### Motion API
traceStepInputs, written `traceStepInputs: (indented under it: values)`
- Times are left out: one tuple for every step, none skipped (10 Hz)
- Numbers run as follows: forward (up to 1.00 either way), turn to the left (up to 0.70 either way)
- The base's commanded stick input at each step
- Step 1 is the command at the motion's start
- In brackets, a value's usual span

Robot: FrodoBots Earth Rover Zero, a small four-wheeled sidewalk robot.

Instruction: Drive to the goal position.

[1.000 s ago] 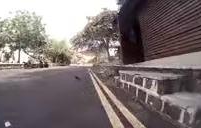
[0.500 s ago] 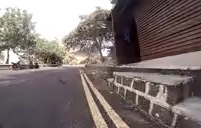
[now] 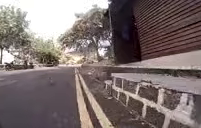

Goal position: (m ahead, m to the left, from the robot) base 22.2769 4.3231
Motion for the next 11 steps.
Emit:
traceStepInputs:
  values:
    - [0.70,0.00]
    - [0.70,0.00]
    - [0.70,0.00]
    - [0.70,0.00]
    - [0.70,0.00]
    - [0.70,0.00]
    - [0.70,0.00]
    - [0.70,0.00]
    - [0.70,0.00]
    - [0.70,0.00]
    - [0.70,0.00]
